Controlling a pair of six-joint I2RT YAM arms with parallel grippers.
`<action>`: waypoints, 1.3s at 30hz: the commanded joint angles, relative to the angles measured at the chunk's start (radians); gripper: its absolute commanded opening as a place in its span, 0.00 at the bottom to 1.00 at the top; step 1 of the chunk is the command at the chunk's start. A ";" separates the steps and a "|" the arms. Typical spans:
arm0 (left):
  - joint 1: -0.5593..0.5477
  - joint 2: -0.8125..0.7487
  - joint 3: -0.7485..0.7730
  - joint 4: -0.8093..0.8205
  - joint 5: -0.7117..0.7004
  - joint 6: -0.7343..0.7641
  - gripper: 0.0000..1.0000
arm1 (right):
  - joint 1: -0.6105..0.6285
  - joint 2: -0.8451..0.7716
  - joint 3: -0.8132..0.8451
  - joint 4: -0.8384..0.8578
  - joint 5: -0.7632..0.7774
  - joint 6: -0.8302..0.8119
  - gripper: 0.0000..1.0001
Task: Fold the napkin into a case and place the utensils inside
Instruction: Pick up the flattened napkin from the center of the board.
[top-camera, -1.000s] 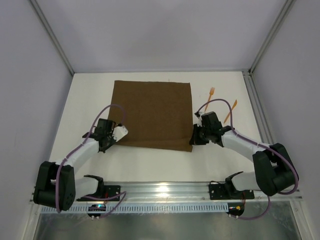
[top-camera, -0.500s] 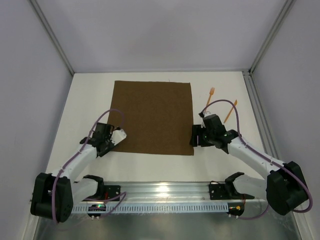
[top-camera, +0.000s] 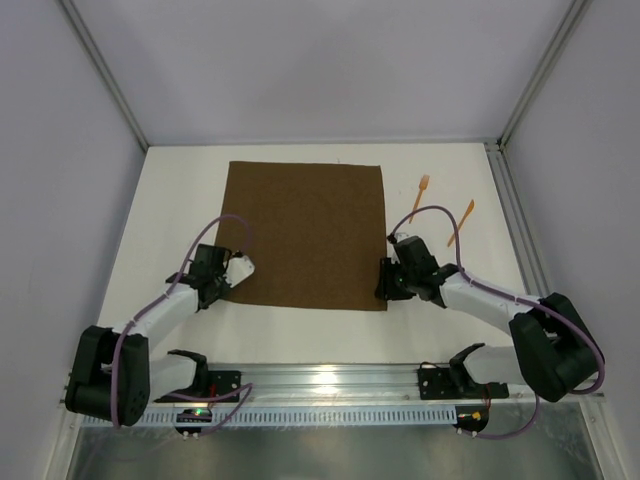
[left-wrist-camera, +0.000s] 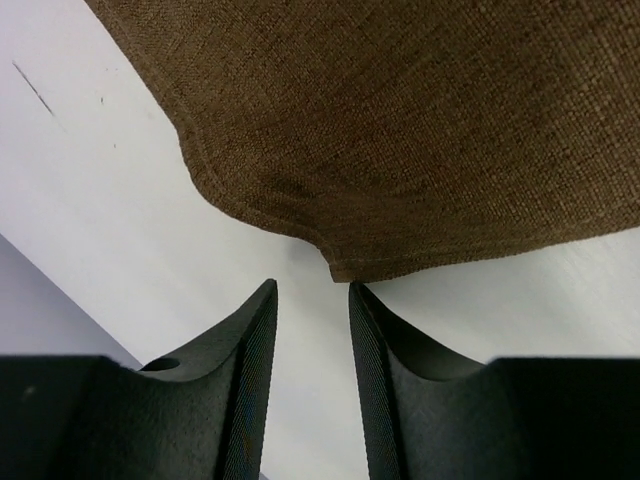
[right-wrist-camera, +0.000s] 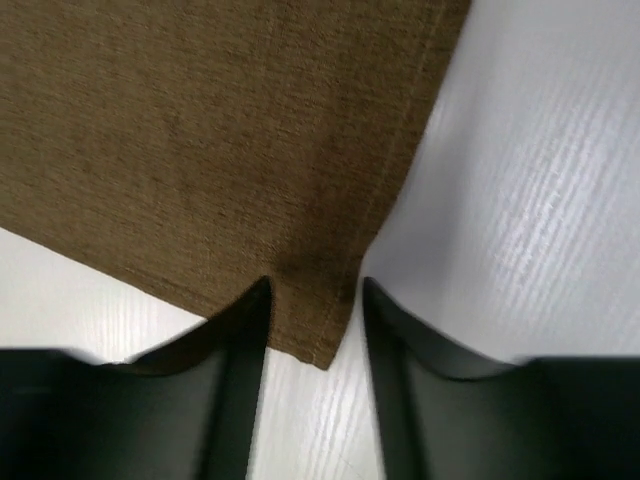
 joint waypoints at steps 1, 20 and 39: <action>-0.002 0.020 -0.008 0.080 0.004 -0.005 0.36 | 0.018 0.030 -0.059 0.075 -0.018 0.040 0.35; -0.002 -0.146 0.036 0.037 0.031 -0.111 0.00 | 0.018 -0.230 0.062 -0.107 -0.038 0.018 0.03; -0.014 0.184 0.164 -0.178 0.203 0.196 0.87 | -0.037 -0.125 0.122 -0.077 -0.044 -0.041 0.03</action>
